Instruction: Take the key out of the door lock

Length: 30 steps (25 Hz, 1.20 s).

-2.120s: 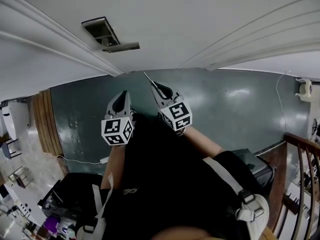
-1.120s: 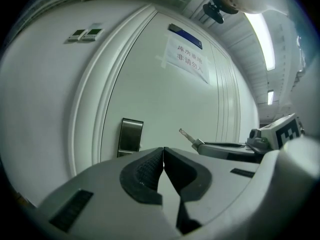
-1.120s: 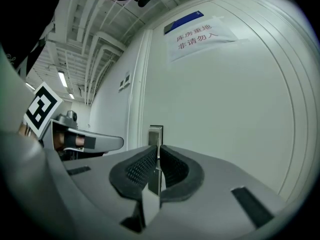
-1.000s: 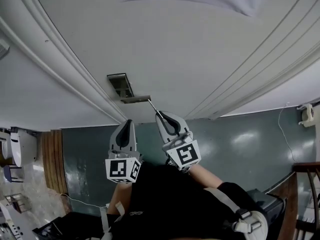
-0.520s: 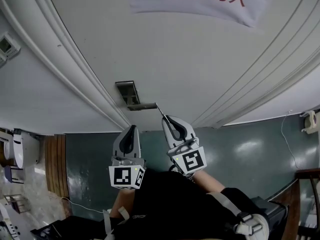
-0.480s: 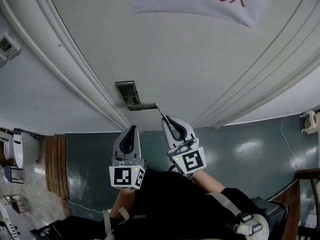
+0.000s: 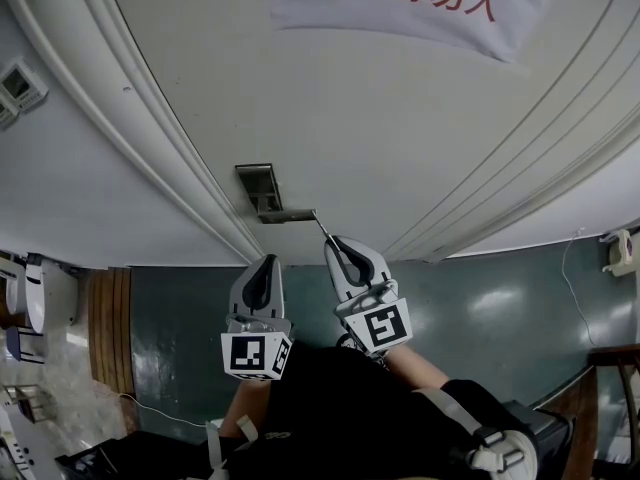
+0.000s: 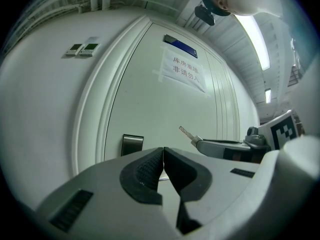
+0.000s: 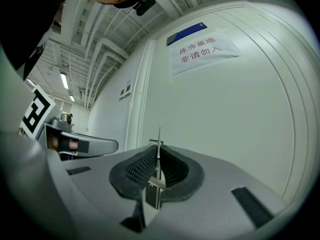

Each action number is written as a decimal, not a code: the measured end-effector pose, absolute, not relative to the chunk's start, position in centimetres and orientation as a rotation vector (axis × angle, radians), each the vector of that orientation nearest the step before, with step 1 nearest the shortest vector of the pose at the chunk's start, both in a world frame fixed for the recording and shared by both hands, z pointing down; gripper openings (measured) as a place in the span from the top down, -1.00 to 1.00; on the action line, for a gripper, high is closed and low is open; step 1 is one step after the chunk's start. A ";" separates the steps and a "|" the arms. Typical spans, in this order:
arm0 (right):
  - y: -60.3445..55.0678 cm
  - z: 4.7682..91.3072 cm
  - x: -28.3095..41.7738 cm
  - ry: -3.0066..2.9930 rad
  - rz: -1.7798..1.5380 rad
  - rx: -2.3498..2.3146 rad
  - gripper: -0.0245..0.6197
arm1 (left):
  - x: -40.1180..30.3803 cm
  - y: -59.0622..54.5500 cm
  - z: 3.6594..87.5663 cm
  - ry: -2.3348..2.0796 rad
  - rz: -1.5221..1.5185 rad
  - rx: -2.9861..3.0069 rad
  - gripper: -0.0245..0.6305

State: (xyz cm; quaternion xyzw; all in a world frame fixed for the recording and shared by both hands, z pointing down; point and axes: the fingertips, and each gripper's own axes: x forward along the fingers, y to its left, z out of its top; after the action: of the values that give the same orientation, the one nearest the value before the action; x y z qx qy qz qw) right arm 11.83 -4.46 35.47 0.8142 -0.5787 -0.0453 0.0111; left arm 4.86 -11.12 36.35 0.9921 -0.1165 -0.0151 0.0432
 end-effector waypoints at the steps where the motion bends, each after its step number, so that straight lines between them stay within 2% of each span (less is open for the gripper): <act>1: -4.5 35.5 11.8 -1.808 -0.141 2.538 0.82 | 4.8 -11.1 36.3 -0.358 -0.044 3.033 0.85; 30: -6.4 35.6 10.2 -1.912 -0.142 2.463 0.83 | 3.8 -12.1 36.5 -0.409 -0.059 3.024 0.85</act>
State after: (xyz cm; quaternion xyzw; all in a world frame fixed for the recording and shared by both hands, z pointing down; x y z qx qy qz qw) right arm 10.22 -6.38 35.64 0.7889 -0.6127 -0.0454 0.0102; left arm 3.82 -12.13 36.49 0.9898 -0.1338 -0.0193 0.0446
